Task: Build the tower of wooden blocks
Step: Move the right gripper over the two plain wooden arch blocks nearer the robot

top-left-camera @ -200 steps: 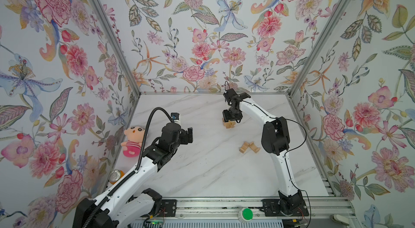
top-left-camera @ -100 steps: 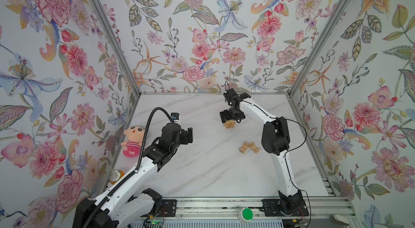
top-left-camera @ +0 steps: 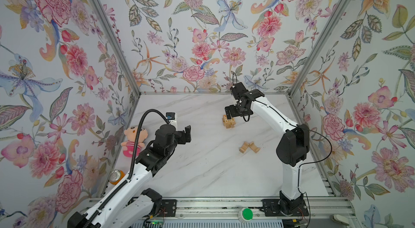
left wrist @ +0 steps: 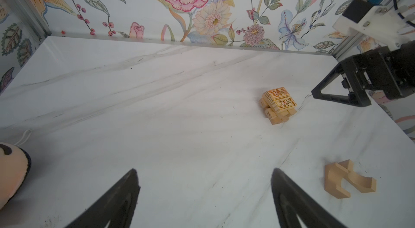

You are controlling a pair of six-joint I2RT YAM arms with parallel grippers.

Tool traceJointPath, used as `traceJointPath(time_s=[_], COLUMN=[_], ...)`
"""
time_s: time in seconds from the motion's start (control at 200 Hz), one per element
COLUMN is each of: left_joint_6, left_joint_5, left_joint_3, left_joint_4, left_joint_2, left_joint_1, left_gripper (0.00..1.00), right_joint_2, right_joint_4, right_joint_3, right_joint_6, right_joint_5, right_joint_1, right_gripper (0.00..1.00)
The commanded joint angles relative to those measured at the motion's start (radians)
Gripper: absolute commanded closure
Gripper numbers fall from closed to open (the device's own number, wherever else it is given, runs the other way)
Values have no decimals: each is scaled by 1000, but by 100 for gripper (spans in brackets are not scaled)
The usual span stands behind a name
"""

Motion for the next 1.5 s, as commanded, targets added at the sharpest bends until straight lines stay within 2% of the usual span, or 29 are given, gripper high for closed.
traceJointPath(time_s=[0.0,0.2,0.345,0.425,0.49,0.566,0.686,0.846,1.016,1.331,1.496], left_joint_6=[-19,-56,-87,-109,-130,-160,-190,-213,-241,-225,-190], left_joint_5=[30,83,110,124,143,154,131,62,40,36,24], left_joint_3=[-15,-49,-92,-121,-149,-180,-207,-226,-255,-241,-210], left_joint_4=[-31,-65,-79,-76,-67,-44,-13,14,69,112,111], left_joint_2=[-58,-153,-227,-252,-263,-270,-270,-225,-164,-64,-16], left_joint_1=[12,5,-4,-9,-18,-40,-97,-201,-273,-298,-298], left_gripper=[7,6,5,5,5,5,5,5,5,5,4], right_joint_2=[-83,-269,-430,-504,-558,-606,-656,-672,-660,-604,-527], right_joint_4=[-28,0,81,123,158,188,209,234,296,372,382], right_joint_3=[-89,-315,-542,-650,-717,-781,-847,-917,-987,-1018,-994], right_joint_6=[31,73,115,144,161,178,187,200,214,203,172], right_joint_5=[53,72,12,-12,-37,-46,-60,-82,-112,-118,-131], right_joint_1=[12,22,24,22,20,19,14,3,-5,-107,-162], right_gripper=[1,1,2,10,20,37,40,38,36,36,37])
